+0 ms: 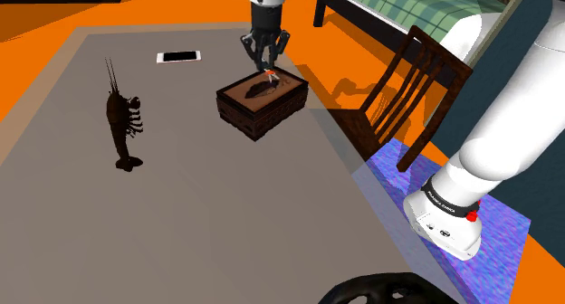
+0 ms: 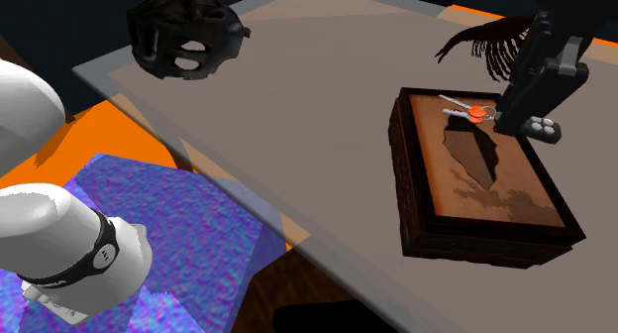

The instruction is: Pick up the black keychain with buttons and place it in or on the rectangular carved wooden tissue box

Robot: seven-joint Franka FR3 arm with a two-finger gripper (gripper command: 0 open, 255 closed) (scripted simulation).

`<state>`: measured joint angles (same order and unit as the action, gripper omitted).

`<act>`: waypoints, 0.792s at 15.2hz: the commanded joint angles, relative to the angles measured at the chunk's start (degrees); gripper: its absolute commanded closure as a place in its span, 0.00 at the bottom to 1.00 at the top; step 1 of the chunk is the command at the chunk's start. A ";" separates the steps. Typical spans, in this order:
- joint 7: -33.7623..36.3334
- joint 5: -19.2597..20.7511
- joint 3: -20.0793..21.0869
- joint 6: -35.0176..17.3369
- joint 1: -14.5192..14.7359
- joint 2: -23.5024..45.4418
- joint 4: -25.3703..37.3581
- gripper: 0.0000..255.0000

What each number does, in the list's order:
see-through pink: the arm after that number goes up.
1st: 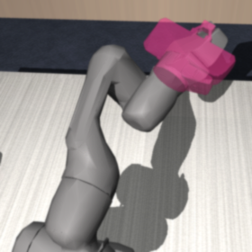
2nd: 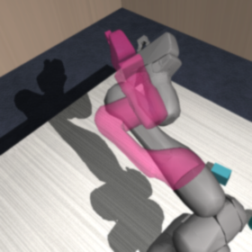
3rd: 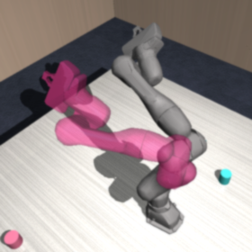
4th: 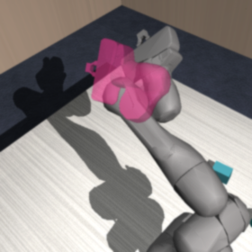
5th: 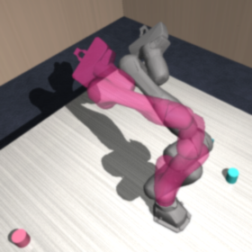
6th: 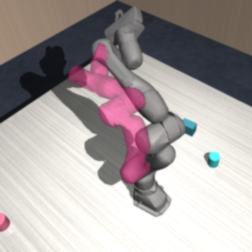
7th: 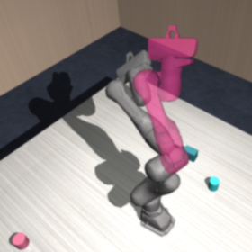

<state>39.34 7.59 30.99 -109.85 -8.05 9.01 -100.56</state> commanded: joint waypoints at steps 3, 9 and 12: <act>0.50 0.51 -0.07 -2.84 0.09 0.67 -2.26 1.00; 1.11 1.26 -0.24 -6.28 0.18 1.67 -4.88 1.00; 1.11 1.27 -0.24 -6.27 0.18 1.67 -4.88 1.00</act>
<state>40.45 8.84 30.75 -116.09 -7.87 10.68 -105.41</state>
